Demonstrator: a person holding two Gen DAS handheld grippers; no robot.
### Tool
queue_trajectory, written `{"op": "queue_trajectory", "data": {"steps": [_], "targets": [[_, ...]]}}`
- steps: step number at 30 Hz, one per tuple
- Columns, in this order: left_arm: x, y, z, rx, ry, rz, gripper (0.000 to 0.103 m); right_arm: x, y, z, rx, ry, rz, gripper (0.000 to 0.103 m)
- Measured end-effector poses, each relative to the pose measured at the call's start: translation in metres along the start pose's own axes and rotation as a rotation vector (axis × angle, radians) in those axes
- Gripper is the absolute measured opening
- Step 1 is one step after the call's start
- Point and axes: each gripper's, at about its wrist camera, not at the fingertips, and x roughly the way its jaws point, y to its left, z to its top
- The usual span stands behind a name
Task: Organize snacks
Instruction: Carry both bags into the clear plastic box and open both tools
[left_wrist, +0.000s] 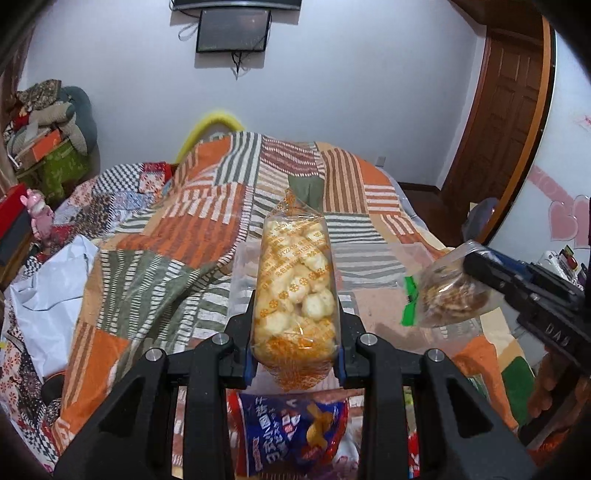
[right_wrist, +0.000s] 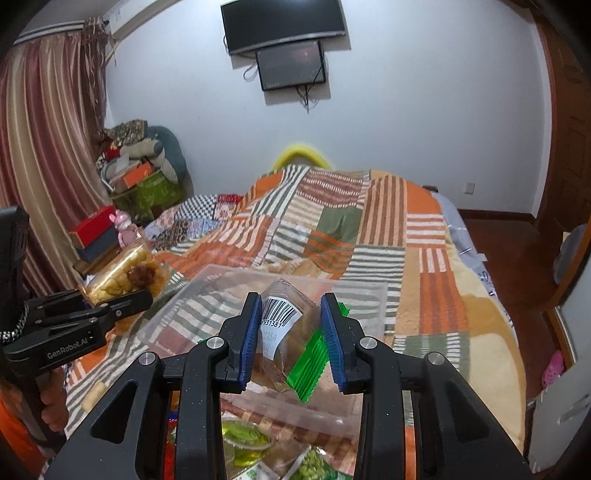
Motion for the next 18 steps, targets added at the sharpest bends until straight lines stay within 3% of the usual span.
{"op": "queue_trajectory", "data": {"steps": [14, 18], "targets": [[0.056, -0.005, 0.000, 0.016, 0.167, -0.017, 0.031, 0.040, 0.000, -0.009, -0.028, 0.160, -0.003, 0.032], [0.053, -0.006, -0.002, 0.008, 0.161, -0.005, 0.034, 0.039, -0.001, -0.009, -0.012, 0.172, 0.013, 0.034]]}}
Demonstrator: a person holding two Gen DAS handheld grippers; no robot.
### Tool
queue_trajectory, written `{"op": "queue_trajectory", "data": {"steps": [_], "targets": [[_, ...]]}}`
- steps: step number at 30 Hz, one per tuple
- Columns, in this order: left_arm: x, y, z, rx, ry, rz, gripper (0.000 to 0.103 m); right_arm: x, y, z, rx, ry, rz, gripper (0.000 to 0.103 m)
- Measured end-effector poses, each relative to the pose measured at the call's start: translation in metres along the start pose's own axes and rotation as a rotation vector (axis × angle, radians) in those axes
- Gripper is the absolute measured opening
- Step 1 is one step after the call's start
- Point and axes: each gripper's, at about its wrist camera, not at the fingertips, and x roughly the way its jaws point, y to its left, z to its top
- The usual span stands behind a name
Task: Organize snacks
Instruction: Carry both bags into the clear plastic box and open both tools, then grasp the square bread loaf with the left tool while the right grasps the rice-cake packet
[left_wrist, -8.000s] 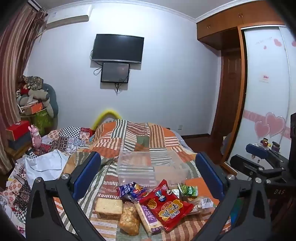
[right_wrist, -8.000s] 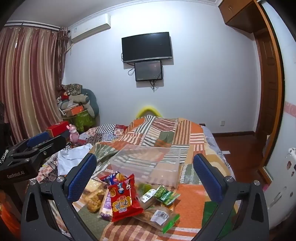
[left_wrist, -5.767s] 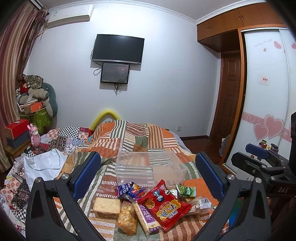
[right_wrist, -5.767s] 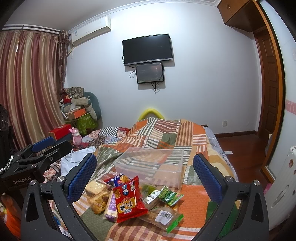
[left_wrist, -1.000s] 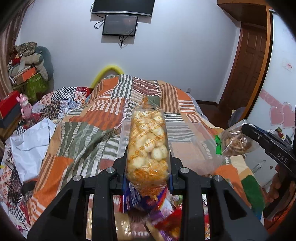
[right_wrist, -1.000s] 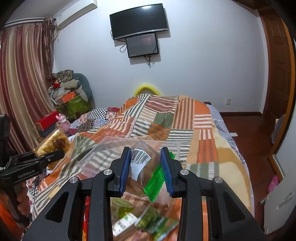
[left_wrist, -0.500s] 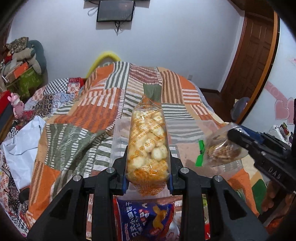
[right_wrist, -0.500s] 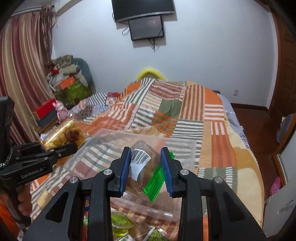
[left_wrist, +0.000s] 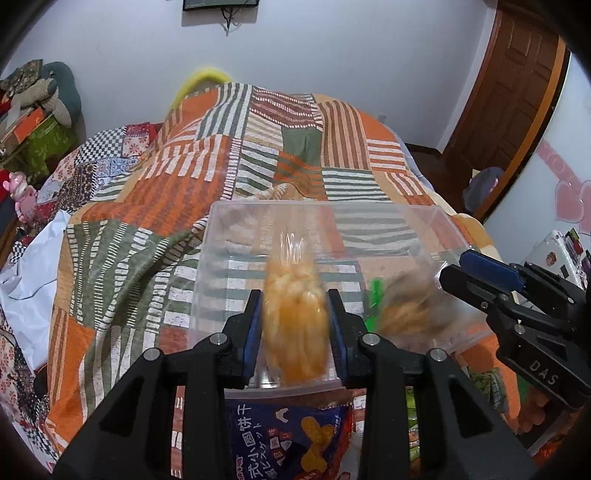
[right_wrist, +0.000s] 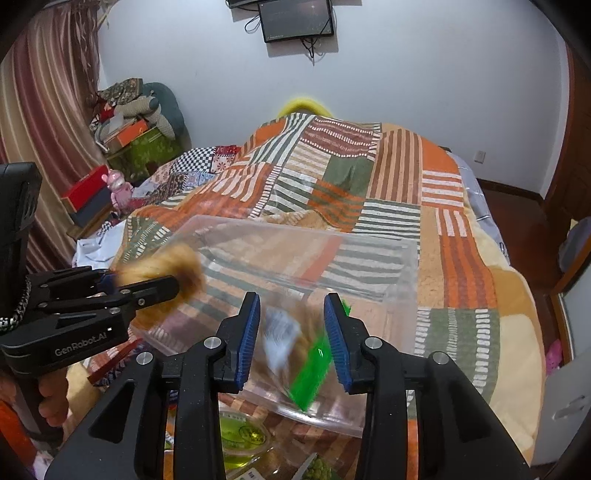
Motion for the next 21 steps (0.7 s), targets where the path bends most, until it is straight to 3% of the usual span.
{"op": "queue_trajectory", "data": {"steps": [13, 21], "targets": [[-0.061, 0.001, -0.014, 0.056, -0.102, 0.042, 0.044, -0.034, 0.000, -0.008, 0.005, -0.038, 0.006, 0.034], [-0.084, 0.021, -0.037, 0.031, -0.090, 0.055, 0.045, -0.059, -0.008, -0.029, 0.018, -0.039, -0.002, 0.037]]}}
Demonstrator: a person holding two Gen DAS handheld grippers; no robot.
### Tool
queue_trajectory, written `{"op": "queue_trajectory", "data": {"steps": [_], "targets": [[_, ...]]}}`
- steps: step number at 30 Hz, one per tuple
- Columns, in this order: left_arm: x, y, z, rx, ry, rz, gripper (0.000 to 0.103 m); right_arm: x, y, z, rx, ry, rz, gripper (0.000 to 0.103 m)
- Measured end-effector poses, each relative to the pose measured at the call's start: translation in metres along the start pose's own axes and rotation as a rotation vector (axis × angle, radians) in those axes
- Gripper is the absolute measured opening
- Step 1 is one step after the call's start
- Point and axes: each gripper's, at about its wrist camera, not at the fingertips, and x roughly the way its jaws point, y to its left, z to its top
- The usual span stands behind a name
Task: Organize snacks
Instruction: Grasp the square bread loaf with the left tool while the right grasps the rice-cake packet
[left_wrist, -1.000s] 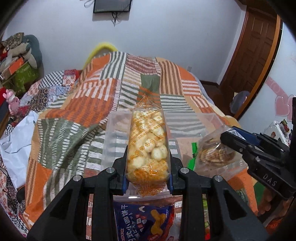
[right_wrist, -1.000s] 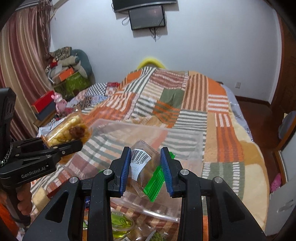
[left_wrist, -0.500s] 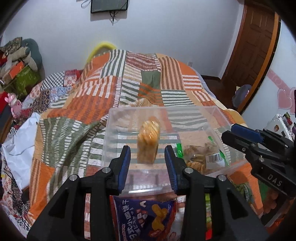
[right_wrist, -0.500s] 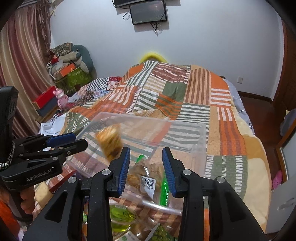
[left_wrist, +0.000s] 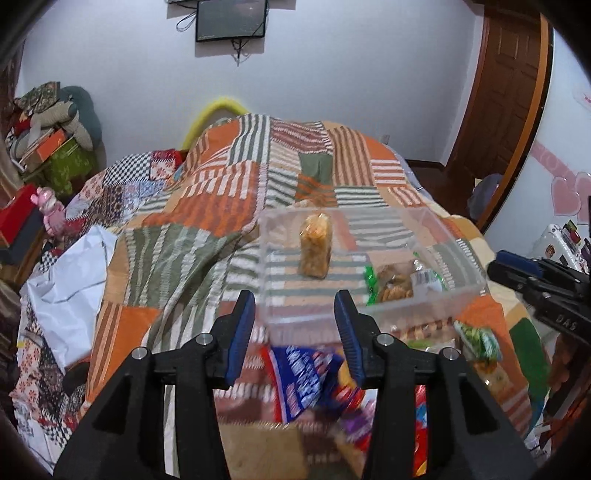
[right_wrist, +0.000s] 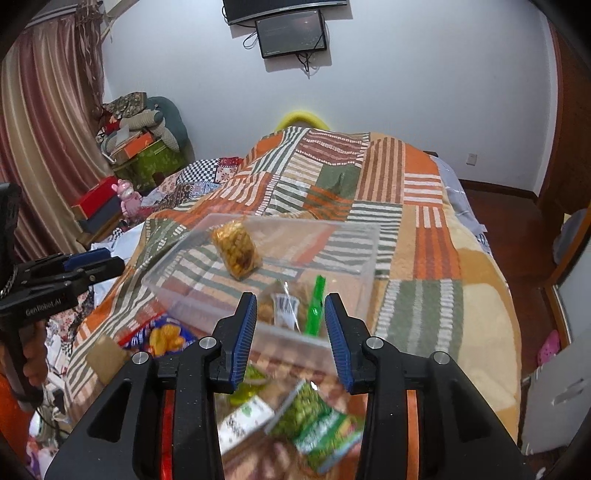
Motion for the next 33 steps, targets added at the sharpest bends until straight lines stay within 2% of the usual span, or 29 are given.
{"op": "queue_trajectory", "data": {"steps": [8, 9, 10, 11, 12, 14, 18, 33], "targets": [[0.000, 0.025, -0.038, -0.053, 0.084, 0.010, 0.045, -0.014, -0.002, -0.029, -0.009, 0.027, -0.032, 0.044], [0.001, 0.027, -0.042, -0.056, 0.094, 0.010, 0.048, -0.014, -0.003, -0.033, -0.006, 0.033, -0.034, 0.045], [0.001, 0.029, -0.049, -0.062, 0.110, 0.011, 0.055, -0.015, -0.005, -0.037, -0.003, 0.040, -0.036, 0.046], [0.001, 0.031, -0.054, -0.068, 0.115, 0.012, 0.074, -0.015, -0.006, -0.042, 0.002, 0.049, -0.040, 0.047], [-0.002, 0.032, -0.061, -0.077, 0.105, 0.009, 0.084, -0.016, -0.007, -0.046, 0.004, 0.054, -0.043, 0.047], [-0.008, 0.032, -0.071, -0.070, 0.085, 0.009, 0.084, -0.017, -0.009, -0.055, 0.011, 0.069, -0.045, 0.048], [-0.010, 0.029, -0.084, -0.056, 0.103, 0.017, 0.085, -0.018, -0.014, -0.070, 0.044, 0.100, -0.039, 0.056], [0.024, 0.033, -0.123, -0.124, 0.229, 0.001, 0.086, -0.002, -0.018, -0.110, 0.115, 0.215, 0.007, 0.056]]}}
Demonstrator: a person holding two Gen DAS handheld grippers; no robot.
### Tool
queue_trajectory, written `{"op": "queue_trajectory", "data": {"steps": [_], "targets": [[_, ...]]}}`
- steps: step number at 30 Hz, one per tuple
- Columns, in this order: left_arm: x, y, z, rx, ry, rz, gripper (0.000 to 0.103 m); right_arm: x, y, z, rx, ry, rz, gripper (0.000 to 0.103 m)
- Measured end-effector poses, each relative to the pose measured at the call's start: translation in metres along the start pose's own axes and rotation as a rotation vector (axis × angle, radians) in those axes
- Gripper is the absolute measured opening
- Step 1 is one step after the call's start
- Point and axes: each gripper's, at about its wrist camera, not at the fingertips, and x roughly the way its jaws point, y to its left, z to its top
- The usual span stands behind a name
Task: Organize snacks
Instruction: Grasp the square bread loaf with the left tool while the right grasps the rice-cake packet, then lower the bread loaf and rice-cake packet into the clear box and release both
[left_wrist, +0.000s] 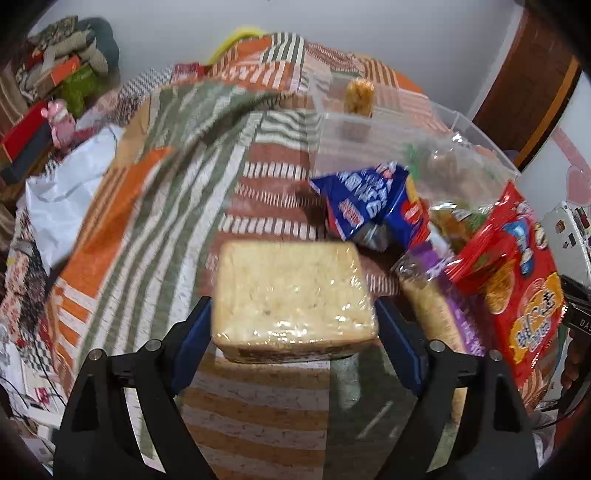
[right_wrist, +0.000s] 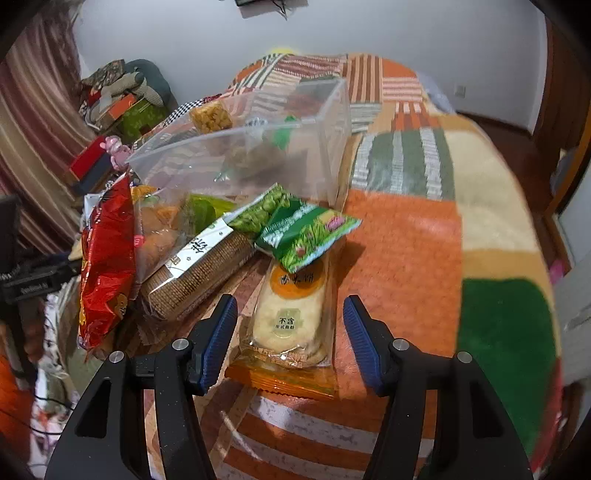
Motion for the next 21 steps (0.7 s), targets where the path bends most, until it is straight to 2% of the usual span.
{"op": "queue_trajectory", "data": {"steps": [2, 5, 8, 11, 21], "targets": [[0.008, 0.002, -0.001, -0.022, 0.016, -0.005, 0.086, 0.001, -0.002, 0.000, 0.010, 0.000, 0.005, 0.056], [0.009, 0.000, -0.002, -0.028, -0.006, 0.000, 0.086, 0.001, 0.001, 0.000, 0.001, -0.004, -0.005, 0.055], [0.009, -0.002, -0.002, -0.032, -0.025, 0.006, 0.084, 0.002, 0.004, 0.000, -0.017, -0.008, -0.023, 0.042], [0.007, -0.001, -0.002, -0.030, -0.039, 0.005, 0.082, 0.002, 0.002, -0.001, -0.013, -0.018, -0.029, 0.037], [-0.013, 0.001, -0.002, -0.030, -0.092, 0.020, 0.081, -0.014, -0.011, -0.004, 0.021, -0.047, -0.037, 0.035]]}}
